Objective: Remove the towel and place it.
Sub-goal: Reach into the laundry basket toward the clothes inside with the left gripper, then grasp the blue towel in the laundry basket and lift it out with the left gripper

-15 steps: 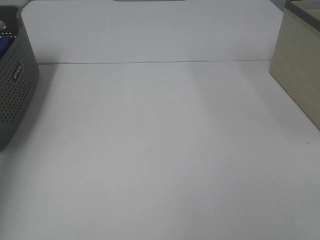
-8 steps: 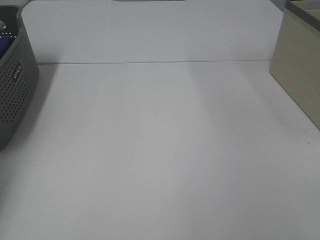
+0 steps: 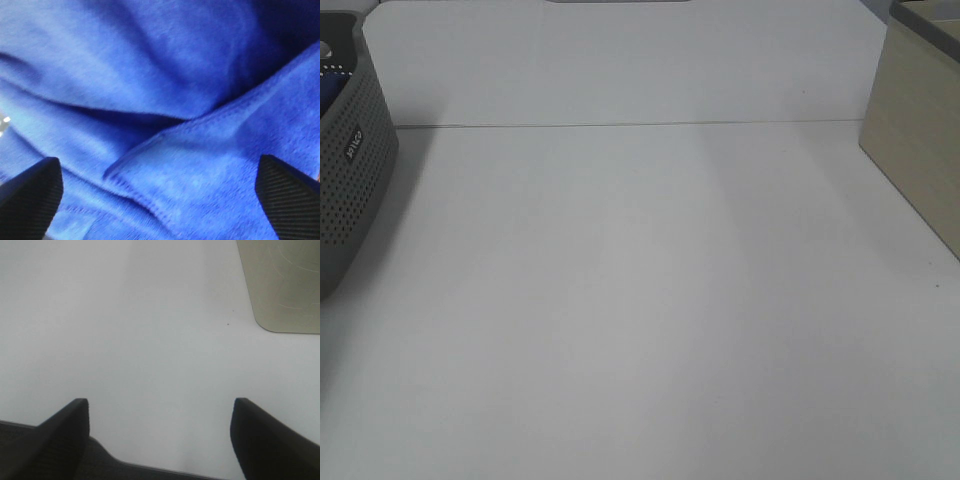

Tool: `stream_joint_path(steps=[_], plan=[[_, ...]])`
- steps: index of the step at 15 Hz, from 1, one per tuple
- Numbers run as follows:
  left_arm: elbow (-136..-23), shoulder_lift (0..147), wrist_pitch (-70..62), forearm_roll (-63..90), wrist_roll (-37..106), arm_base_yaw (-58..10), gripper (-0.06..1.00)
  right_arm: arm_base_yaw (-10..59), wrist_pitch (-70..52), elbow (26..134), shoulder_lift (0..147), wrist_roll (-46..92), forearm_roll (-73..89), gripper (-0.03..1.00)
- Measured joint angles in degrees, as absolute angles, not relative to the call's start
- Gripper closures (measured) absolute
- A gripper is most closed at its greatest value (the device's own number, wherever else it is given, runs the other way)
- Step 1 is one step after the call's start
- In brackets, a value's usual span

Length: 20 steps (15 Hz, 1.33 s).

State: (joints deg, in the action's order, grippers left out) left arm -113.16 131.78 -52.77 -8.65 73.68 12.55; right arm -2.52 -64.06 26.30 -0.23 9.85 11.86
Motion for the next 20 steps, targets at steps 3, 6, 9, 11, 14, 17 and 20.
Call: stream_joint_path(steps=[3,6,9,11,14,17,20], plan=[[-113.2,132.6,-52.8,-8.6,73.7,12.5,-0.05,-2.5,-64.1,26.3,-0.2,9.9,11.9,0.2],[-113.2,132.6,-53.5,-8.5,73.7,12.5,-0.05,-2.5,-64.1,26.3,-0.2,9.9,11.9,0.2],[-113.2,132.6,-54.2,-8.2,73.7,12.6,-0.03,-2.5,-64.1,26.3,-0.2,9.9,11.9,0.2],[-113.2,132.6,-54.2,-8.1,73.7,12.6,0.02,-2.5,-64.1,26.3,-0.2,9.9,11.9,0.2],[-113.2,133.2,-54.2,-8.1,73.7,12.6,0.09,-2.5,-64.1,26.3,-0.2,9.9,11.9,0.2],[-113.2,133.5,-54.4,-7.8,72.4,12.9,0.18,-2.5,-64.1,26.3,-0.2,9.9,11.9,0.2],[-113.2,133.5,-54.4,-7.7,70.5,12.9,0.48,-2.5,-64.1,26.3,-0.2,9.9,11.9,0.2]])
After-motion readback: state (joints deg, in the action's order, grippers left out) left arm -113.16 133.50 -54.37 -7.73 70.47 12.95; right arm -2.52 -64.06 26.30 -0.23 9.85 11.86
